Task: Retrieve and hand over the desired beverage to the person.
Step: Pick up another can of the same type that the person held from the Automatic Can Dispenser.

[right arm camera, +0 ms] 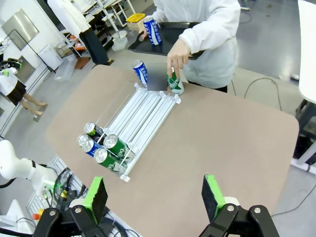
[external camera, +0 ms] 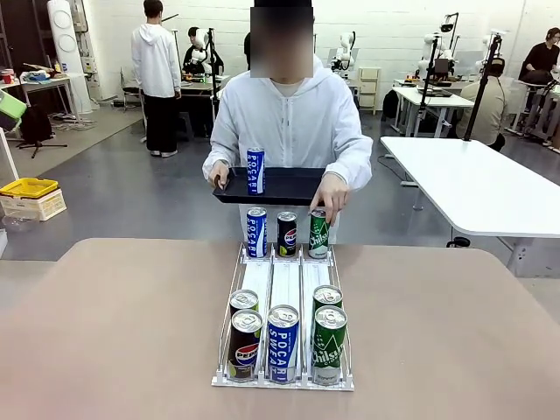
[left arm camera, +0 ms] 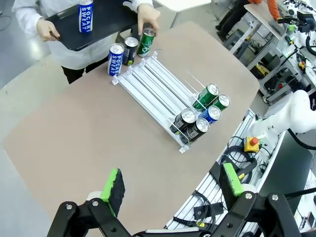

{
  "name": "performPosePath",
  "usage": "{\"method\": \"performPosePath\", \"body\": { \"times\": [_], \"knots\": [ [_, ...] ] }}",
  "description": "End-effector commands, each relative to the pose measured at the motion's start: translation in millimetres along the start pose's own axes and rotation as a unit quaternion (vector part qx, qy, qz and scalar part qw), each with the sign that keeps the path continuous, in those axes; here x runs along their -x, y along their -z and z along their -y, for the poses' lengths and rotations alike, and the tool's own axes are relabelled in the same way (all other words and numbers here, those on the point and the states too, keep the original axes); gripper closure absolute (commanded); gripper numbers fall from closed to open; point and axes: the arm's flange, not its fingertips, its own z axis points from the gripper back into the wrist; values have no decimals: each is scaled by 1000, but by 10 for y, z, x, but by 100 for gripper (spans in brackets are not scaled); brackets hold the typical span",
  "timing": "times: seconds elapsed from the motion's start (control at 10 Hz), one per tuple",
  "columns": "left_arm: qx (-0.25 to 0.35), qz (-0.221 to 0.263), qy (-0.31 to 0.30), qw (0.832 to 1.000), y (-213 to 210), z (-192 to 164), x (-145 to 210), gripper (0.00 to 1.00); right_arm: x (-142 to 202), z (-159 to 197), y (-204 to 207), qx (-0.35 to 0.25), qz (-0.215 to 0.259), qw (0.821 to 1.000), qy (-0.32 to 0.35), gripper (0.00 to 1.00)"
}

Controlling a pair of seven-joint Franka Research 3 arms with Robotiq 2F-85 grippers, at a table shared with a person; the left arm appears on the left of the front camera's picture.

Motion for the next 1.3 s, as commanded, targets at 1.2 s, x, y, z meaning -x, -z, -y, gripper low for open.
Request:
{"method": "performPosePath", "body": {
  "times": [1.2],
  "knots": [
    [-2,-1,5,1000,12,-1,-1,0,4,11,13,-7,2,1000,-5,0]
  ]
}}
